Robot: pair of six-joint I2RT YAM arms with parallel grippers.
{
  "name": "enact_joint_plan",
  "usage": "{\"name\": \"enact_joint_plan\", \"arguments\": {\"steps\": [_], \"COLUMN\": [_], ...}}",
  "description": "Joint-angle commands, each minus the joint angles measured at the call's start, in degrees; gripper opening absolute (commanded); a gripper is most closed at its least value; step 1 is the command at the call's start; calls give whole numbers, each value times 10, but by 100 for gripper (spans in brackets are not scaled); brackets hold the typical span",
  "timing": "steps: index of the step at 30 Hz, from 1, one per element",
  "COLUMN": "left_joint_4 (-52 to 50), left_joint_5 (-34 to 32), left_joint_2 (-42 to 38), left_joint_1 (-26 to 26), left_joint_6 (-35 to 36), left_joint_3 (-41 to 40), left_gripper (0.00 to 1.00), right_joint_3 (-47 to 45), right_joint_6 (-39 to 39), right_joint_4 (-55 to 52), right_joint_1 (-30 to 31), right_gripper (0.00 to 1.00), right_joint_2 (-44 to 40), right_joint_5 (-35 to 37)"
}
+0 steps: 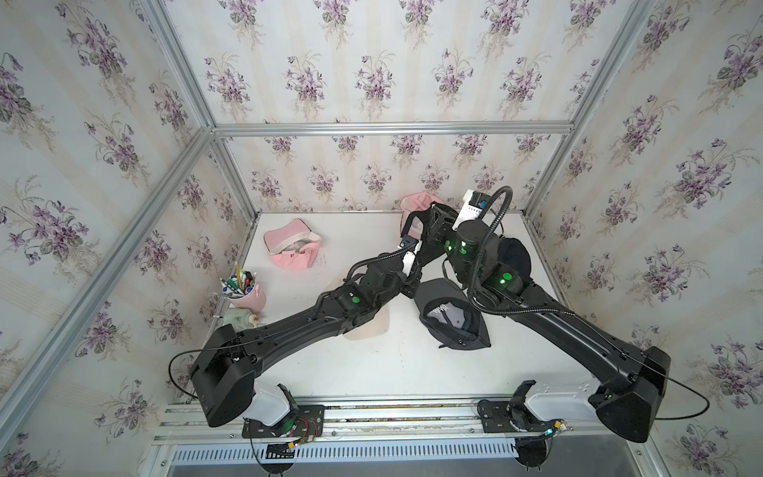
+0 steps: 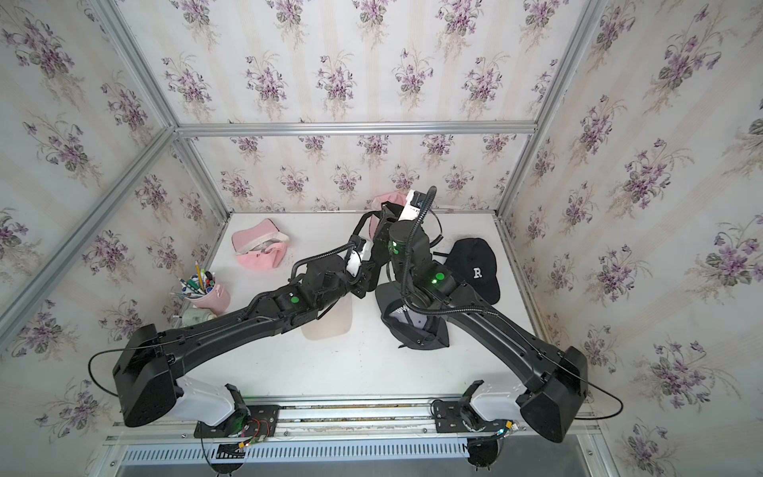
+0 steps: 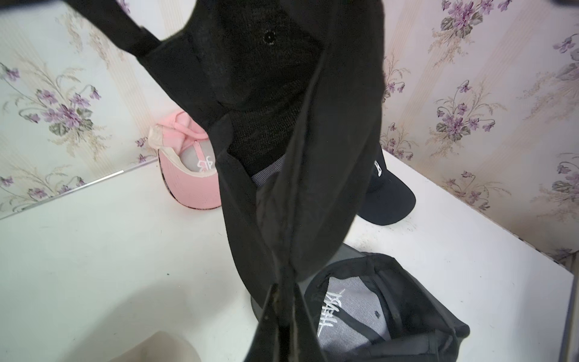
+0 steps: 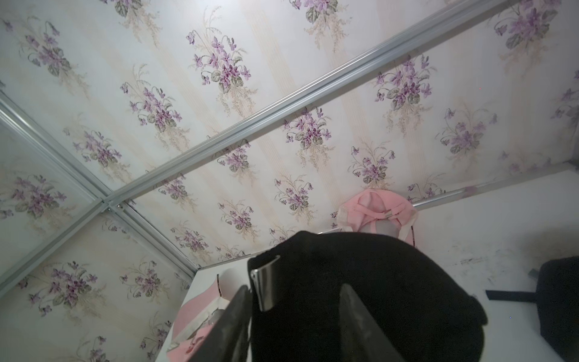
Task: Open the adjustable buckle of the baseball cap
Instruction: Place the baseball cap at the center of the board.
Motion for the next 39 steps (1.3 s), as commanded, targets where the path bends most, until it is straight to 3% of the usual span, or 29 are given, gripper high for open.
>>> {"name": "enact_joint_plan", "arguments": {"steps": [1,13,20,31,39], "left_joint_4": [-26,58,219,111,90], "left_joint_5": [36,130,158,182,198], "left_joint_2": [-2,28,42,-5,-26], "left_joint_1": [7,44,81,105,124], "left_joint_6": [-57,-264,-361,-328,-329], "left_joint_3": [5,-61,-169,-146,-160], "left_gripper": [0,0,0,0,0], "right_joint_3": [-8,-80,-108,-135,-152], "right_joint_6": [-82,-130,-142,-148,-144], "right_joint_4": [0,-94,-118,-115,-127], "right_joint_1": [-16,-144,-174,-208,-255], "right_gripper": [53,58,59,61,63], "right_joint_2": [-24,-145,-164,-143,-75], "right_joint_5": [-65,-147,-206,-264,-311]}}
